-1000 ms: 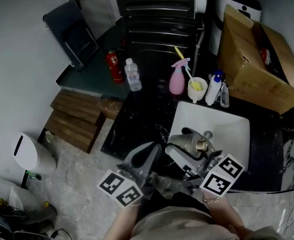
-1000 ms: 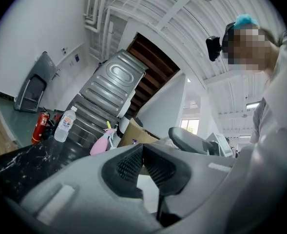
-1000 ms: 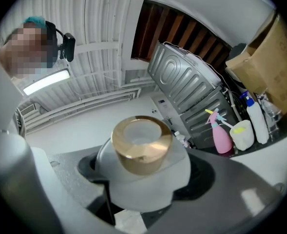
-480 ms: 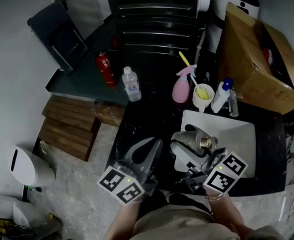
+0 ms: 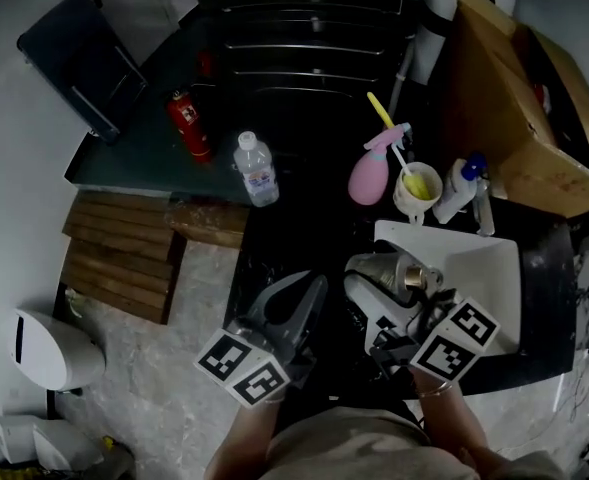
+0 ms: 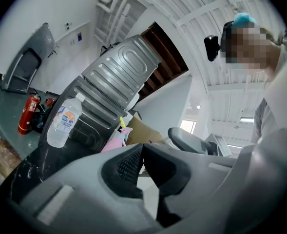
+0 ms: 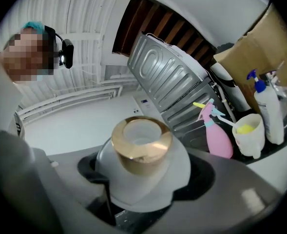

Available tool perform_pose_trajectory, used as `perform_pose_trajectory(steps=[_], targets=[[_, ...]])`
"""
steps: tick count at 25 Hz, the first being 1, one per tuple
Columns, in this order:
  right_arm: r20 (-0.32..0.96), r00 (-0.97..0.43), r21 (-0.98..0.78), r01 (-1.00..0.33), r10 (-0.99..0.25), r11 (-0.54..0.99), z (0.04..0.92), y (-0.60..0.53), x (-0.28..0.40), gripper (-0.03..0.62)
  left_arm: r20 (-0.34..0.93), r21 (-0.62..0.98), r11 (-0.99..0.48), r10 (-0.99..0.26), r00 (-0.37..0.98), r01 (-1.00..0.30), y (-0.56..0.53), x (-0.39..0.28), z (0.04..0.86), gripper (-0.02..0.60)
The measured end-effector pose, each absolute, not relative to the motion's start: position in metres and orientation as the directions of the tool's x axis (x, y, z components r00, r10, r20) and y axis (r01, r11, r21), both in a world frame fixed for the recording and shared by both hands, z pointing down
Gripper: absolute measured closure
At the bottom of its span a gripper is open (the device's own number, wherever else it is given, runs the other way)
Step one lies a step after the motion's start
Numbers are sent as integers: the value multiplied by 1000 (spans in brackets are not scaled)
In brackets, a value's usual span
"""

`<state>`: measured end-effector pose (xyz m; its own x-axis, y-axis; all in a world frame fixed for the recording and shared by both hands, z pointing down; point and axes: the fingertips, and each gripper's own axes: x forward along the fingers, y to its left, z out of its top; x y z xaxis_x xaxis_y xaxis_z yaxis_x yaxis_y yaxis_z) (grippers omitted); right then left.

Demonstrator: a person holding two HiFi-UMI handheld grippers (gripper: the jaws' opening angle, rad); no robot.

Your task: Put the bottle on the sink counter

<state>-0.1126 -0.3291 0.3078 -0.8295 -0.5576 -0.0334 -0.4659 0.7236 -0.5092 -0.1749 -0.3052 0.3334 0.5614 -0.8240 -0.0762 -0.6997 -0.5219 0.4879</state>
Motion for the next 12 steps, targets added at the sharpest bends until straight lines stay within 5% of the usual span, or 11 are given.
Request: perform_pose_trajectory(steps=[12], targets=[[99,-782,-507,-571,-615,645,356,-385,-133,253,1,549,-498,-803,596,-672,-349,-201,379,575]])
